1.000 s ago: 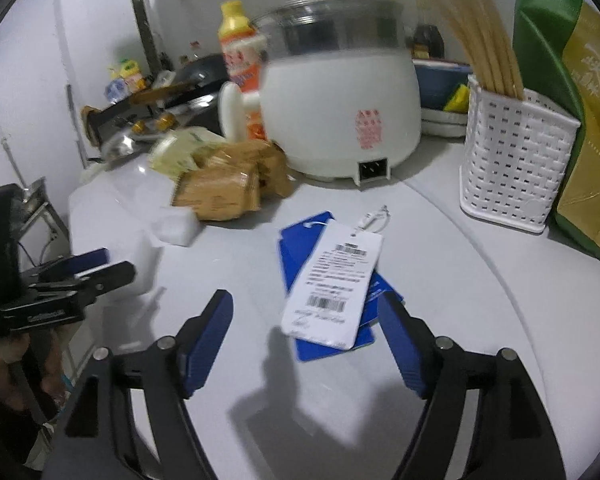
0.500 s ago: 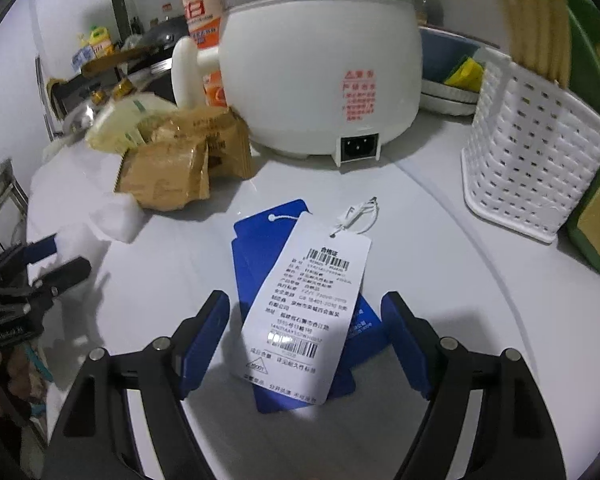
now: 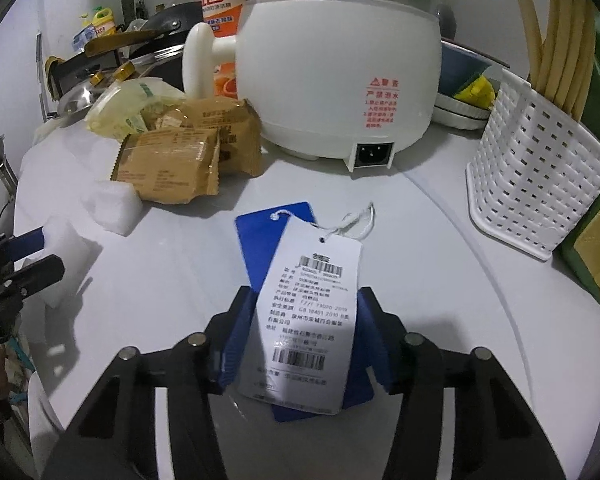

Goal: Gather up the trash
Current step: 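Grasp the white foam block with the left tool while the right tool lifts the tags, then carry the foam block with the left tool and tags with the right tool down to the bin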

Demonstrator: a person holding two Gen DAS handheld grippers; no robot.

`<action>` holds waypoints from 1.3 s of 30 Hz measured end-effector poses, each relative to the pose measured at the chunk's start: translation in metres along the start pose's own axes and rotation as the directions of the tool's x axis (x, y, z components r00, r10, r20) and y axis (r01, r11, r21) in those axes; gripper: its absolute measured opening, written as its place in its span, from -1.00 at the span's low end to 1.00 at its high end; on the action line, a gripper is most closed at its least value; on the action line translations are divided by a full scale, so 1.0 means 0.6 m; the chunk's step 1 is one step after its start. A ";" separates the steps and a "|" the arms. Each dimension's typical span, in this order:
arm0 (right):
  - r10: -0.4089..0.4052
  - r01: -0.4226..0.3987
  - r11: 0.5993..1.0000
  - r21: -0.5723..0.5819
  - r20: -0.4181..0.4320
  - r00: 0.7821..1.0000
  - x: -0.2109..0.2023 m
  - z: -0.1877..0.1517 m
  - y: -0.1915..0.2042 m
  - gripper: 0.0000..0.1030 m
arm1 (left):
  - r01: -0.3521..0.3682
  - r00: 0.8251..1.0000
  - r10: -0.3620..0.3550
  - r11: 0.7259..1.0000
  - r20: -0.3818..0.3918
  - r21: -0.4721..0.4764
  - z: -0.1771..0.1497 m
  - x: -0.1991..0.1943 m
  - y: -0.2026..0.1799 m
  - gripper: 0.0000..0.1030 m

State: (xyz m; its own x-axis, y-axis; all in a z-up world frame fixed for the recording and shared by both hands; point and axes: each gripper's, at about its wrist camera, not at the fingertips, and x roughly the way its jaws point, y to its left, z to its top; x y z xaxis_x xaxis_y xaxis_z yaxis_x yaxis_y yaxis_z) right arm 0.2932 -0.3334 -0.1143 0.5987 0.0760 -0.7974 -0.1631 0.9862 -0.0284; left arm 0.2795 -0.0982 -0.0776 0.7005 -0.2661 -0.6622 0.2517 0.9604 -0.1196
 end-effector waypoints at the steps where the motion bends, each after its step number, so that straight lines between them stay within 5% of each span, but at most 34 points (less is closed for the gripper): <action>1: 0.003 -0.003 1.000 -0.001 0.006 1.000 -0.006 -0.002 0.002 -0.16 | 0.001 1.000 -0.001 1.000 0.003 0.002 0.000 -0.004 0.000 0.14; 6: 0.029 -0.029 1.000 0.008 0.023 0.999 -0.025 -0.016 0.013 -0.20 | 0.002 1.000 -0.002 1.000 0.021 0.003 -0.006 -0.033 0.001 0.09; 7: 0.031 -0.032 0.999 0.013 0.031 0.999 -0.030 -0.017 0.013 -0.21 | 0.001 1.000 -0.001 1.000 0.024 0.003 -0.008 -0.039 0.002 -0.07; 15: 0.069 -0.070 0.997 0.012 0.120 0.990 -0.104 -0.020 0.025 -0.21 | -0.003 0.999 0.003 1.000 0.035 -0.008 -0.023 -0.076 0.013 -0.09; 16: 0.074 -0.076 0.997 0.009 0.129 0.989 -0.112 -0.020 0.027 -0.21 | 0.000 0.999 0.001 1.000 0.037 -0.009 -0.025 -0.080 0.014 -0.30; 17: 0.078 -0.080 0.997 0.006 0.141 0.987 -0.123 -0.019 0.029 -0.21 | 0.001 1.000 -0.001 1.000 0.032 -0.010 -0.025 -0.083 0.014 -0.81; 39: 0.137 -0.120 0.990 -0.075 0.295 0.945 -0.268 -0.010 0.075 -0.21 | 0.007 0.993 -0.007 1.000 0.121 0.004 -0.012 -0.156 0.018 -0.83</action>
State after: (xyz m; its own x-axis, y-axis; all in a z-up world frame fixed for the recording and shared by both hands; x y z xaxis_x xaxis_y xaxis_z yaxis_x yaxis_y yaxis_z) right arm 0.1847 -0.3022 0.0090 0.7752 0.2508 -0.5798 -0.2923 0.9561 0.0228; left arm 0.2119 -0.0623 -0.0225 0.7746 -0.2809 -0.5667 0.2587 0.9583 -0.1214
